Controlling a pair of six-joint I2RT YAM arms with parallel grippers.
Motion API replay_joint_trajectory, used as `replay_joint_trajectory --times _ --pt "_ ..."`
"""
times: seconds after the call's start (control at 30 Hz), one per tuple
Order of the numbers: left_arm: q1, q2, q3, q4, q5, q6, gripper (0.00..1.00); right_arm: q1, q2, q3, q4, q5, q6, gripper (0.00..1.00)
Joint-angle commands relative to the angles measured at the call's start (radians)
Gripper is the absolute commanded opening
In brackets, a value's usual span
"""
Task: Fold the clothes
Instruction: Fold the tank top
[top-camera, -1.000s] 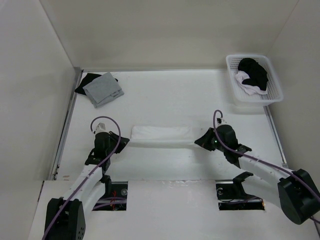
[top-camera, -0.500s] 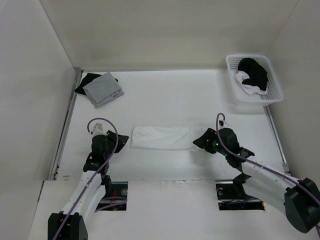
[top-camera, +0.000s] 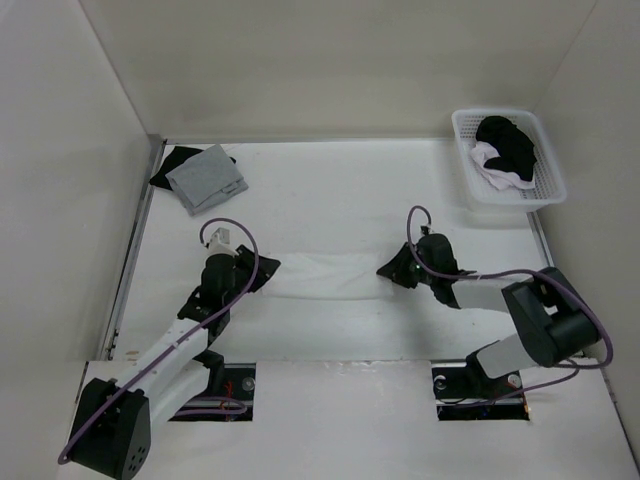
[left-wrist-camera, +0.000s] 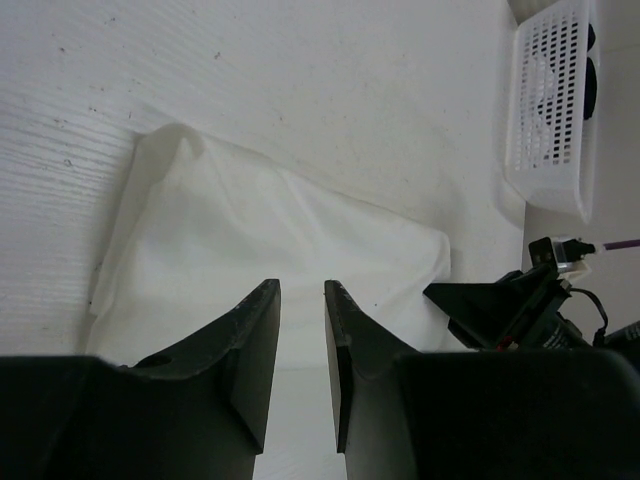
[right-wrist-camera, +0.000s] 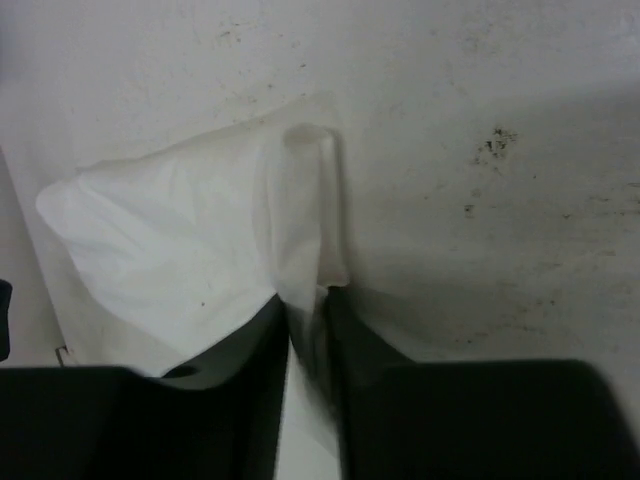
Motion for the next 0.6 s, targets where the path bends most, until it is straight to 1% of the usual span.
replay_joint_trajectory --times 0.0,0.03,0.1,0.13,0.17,0.27,0.37,0.47,0.57 --pt "0.002 -0.010 0.037 0.079 -0.023 -0.007 0.23 -0.024 0.055 -0.011 0.148 -0.065 0.079 0.20" --pt "0.006 -0.015 0.037 0.079 -0.020 -0.007 0.23 -0.038 0.045 -0.026 0.165 -0.054 0.093 0.13" --pt "0.008 -0.023 0.037 0.079 -0.017 -0.006 0.23 -0.058 -0.025 -0.055 0.159 -0.025 0.102 0.08" --pt "0.008 -0.024 0.039 0.079 -0.014 -0.004 0.23 -0.062 -0.064 -0.065 0.142 -0.013 0.102 0.07" --pt "0.008 -0.023 0.041 0.079 -0.013 -0.004 0.23 -0.065 -0.117 -0.072 0.104 0.004 0.096 0.07" --pt "0.000 -0.010 0.048 0.086 -0.008 -0.004 0.23 -0.067 -0.280 -0.059 -0.083 0.067 0.039 0.07" --pt "-0.007 -0.003 0.048 0.111 0.001 -0.012 0.23 -0.052 -0.395 0.007 -0.267 0.142 -0.030 0.08" --pt "-0.012 -0.006 0.047 0.120 0.010 -0.026 0.24 0.020 -0.422 0.116 -0.415 0.224 -0.097 0.09" --pt "-0.013 -0.032 0.044 0.117 0.024 -0.033 0.24 0.126 -0.371 0.240 -0.519 0.314 -0.136 0.09"
